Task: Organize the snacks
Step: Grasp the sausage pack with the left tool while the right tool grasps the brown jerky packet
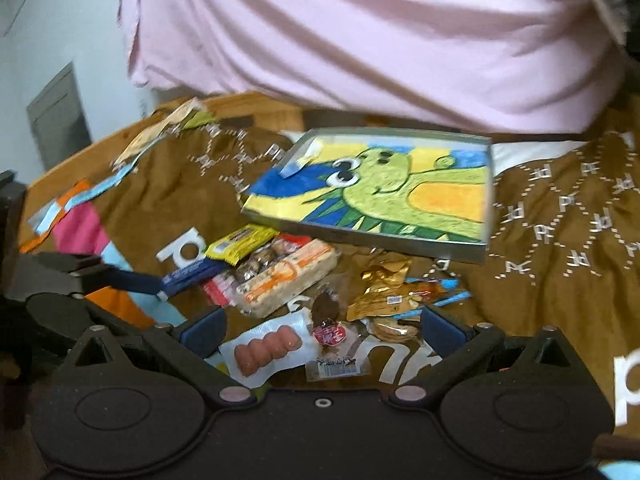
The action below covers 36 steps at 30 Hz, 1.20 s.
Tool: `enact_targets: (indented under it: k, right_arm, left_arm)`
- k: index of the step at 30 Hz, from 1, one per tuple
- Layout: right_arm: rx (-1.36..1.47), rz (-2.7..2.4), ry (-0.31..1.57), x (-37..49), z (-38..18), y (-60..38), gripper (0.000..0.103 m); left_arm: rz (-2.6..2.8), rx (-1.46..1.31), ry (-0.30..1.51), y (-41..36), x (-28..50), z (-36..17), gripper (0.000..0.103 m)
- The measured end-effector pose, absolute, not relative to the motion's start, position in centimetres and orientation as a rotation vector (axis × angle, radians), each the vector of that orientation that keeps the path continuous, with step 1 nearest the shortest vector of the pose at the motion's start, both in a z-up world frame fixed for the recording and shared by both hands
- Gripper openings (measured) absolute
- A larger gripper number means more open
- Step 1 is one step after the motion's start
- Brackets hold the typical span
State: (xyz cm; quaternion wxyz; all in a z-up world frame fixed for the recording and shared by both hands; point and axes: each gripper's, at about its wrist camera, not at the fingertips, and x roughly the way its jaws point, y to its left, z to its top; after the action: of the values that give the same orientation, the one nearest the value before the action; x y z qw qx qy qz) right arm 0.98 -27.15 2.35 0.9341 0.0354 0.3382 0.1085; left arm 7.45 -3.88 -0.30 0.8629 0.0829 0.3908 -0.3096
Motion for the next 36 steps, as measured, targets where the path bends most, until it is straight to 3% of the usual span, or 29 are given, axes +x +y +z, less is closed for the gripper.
enact_targets:
  k: [14, 22, 30, 33, 35, 36]
  right_arm:
    - [0.105, 0.344, 0.893, 7.7, -3.4, -26.9, 0.101]
    - [0.152, 0.328, 0.949, 9.8, -5.2, -27.0, 0.087]
    - [0.087, 0.317, 0.956, 9.9, -5.8, -26.3, 0.078]
    - [0.12, 0.318, 0.964, 10.0, -5.7, -26.7, 0.068]
    - [0.122, 0.309, 0.962, 9.9, -5.5, -26.8, 0.054]
    - [0.112, 0.299, 0.96, 9.9, -5.4, -26.8, 0.052]
  left_arm:
    - [-0.753, 0.304, 0.909, -6.8, 9.2, -4.3, 0.103]
    - [-0.764, 0.359, 0.916, -7.8, 9.5, -5.4, 0.102]
    - [-0.736, 0.304, 0.947, -7.0, 10.4, -5.5, 0.085]
    - [-0.745, 0.276, 0.959, -6.8, 10.5, -5.2, 0.077]
    - [-0.748, 0.276, 0.969, -6.9, 10.4, -5.1, 0.07]
    - [-0.743, 0.278, 0.968, -6.9, 10.3, -4.9, 0.069]
